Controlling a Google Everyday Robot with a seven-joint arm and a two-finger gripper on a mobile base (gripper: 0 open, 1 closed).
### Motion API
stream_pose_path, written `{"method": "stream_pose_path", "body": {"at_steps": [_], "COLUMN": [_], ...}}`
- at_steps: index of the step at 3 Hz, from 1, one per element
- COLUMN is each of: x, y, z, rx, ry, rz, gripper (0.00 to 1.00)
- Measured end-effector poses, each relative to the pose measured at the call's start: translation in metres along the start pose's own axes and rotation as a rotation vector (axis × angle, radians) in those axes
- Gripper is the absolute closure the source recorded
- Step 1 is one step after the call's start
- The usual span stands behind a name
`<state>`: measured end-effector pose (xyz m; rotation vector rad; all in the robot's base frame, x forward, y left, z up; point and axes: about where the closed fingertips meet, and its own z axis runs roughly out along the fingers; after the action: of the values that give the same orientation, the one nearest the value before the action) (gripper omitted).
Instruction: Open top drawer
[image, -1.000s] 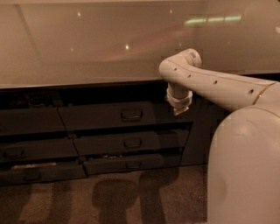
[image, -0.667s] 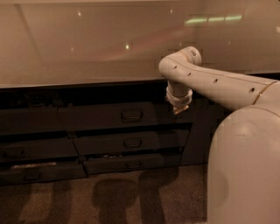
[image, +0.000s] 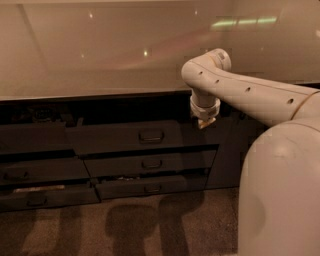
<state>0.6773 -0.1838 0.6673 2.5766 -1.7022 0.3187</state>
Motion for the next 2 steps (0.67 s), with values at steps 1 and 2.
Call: {"method": "stream_pose_path", "body": {"at_steps": [1, 2], "x": [-0.0012, -0.0011], "y": [0.0036, 0.0036], "z": [-0.0043, -0.0045], "rx": [-0.001, -0.001], "ry": [0.000, 0.000], "rz": [-0.001, -0.001], "gripper": [1.00, 1.00]}}
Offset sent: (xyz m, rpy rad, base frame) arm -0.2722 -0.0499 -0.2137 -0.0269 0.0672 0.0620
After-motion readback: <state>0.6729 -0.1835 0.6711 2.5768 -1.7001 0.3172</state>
